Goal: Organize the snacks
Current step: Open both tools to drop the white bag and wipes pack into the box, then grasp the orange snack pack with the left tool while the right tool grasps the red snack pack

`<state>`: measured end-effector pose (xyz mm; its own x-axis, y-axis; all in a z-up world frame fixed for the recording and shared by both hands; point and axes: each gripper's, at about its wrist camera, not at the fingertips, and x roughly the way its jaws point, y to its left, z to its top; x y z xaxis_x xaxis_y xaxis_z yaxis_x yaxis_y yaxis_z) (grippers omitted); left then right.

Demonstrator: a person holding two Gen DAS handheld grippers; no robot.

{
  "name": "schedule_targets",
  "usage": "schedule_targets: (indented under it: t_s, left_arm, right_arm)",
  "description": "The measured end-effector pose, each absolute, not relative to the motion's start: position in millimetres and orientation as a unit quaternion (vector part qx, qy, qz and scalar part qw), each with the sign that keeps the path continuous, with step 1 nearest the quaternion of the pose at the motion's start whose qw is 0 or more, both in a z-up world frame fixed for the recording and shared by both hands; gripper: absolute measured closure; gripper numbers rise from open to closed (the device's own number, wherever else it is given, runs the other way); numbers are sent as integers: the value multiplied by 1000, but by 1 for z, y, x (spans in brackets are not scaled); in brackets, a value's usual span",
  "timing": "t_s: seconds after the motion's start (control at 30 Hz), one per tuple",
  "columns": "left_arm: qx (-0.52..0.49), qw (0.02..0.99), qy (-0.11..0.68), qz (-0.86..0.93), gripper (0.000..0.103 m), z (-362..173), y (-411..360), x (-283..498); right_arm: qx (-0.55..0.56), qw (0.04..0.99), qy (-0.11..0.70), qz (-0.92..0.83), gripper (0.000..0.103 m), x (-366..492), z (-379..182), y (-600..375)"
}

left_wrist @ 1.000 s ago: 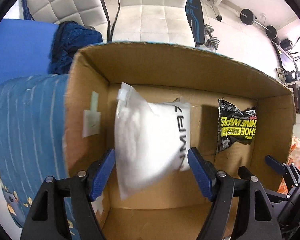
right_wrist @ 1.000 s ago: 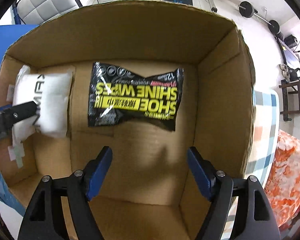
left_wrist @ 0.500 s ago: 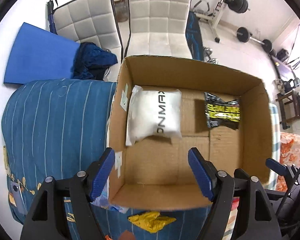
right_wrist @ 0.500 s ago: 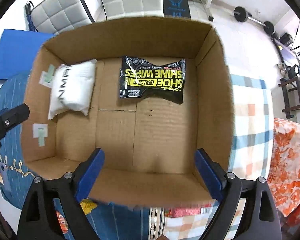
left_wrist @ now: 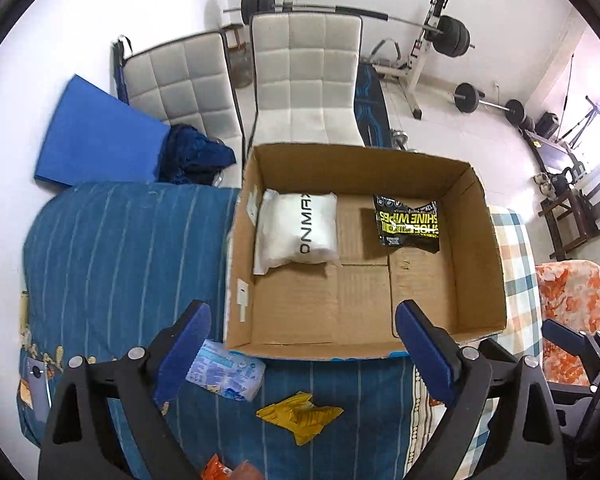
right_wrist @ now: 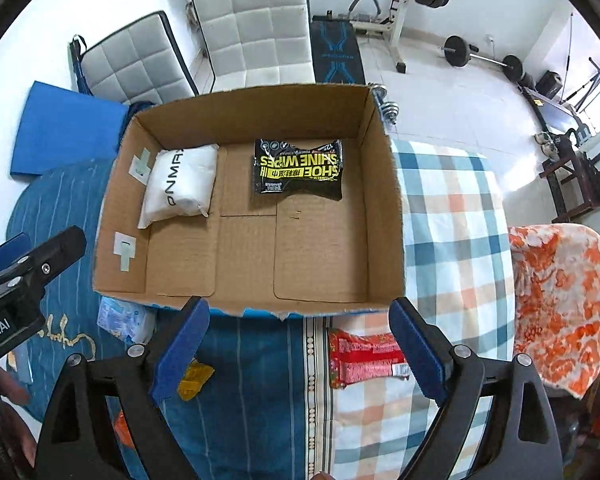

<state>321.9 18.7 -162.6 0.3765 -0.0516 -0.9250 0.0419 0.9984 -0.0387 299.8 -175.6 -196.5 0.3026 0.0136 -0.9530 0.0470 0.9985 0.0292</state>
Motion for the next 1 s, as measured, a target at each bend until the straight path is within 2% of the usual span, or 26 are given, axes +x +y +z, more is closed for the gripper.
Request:
schedule_targets:
  t_s: [0.27, 0.57, 0.73, 1.0]
  left_arm:
    - [22, 854, 519, -26, 8, -133, 24, 291]
    - [12, 846, 534, -3, 8, -130, 54, 258]
    - [-40, 805, 589, 61, 8, -167, 112, 228]
    - [-193, 680, 692, 143, 10, -274, 198, 152]
  right_arm:
    - [31, 828, 559, -26, 10, 268, -170, -172]
    - [82, 814, 576, -7, 10, 236, -178, -201]
    - [81, 782, 617, -29, 10, 222, -219, -240]
    - [125, 711, 689, -68, 10, 208, -312, -297]
